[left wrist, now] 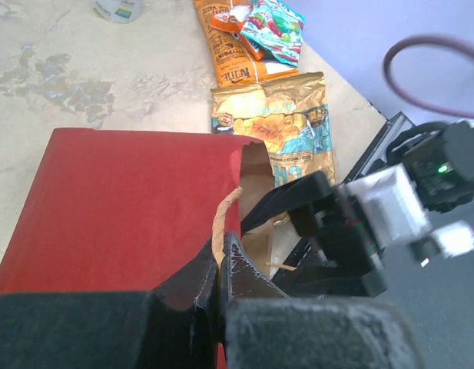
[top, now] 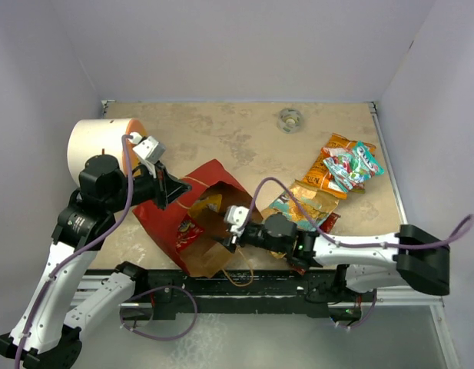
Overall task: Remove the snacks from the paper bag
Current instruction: Take out the snack from the paper bag, then place the snack at the center of the board, then take out the snack from the paper bag.
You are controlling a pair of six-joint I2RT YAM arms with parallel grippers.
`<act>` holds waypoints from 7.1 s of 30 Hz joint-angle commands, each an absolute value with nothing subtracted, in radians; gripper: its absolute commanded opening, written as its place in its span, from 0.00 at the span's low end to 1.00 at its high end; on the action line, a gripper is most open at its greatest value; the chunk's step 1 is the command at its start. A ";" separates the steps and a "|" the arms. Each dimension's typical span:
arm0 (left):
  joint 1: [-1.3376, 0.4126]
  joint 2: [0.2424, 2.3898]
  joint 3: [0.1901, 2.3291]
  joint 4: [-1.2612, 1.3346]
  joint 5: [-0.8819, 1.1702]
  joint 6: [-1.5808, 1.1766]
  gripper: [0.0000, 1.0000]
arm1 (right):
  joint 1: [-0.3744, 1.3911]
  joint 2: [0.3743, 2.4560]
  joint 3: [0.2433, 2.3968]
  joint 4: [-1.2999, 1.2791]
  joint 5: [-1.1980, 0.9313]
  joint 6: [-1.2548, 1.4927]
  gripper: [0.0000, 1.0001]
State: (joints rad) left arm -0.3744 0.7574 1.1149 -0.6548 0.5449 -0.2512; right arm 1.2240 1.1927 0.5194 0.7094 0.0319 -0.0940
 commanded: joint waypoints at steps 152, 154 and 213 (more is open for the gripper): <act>-0.375 0.564 0.926 -0.553 0.321 -0.321 0.00 | 1.043 0.912 0.695 -0.741 0.779 1.331 0.58; -0.374 0.542 0.909 -0.552 0.326 -0.324 0.00 | 1.043 0.846 0.708 -0.604 0.741 1.082 0.73; -0.375 0.415 0.902 -0.589 0.379 -0.302 0.00 | 1.302 1.969 1.062 0.654 -0.057 -0.899 0.49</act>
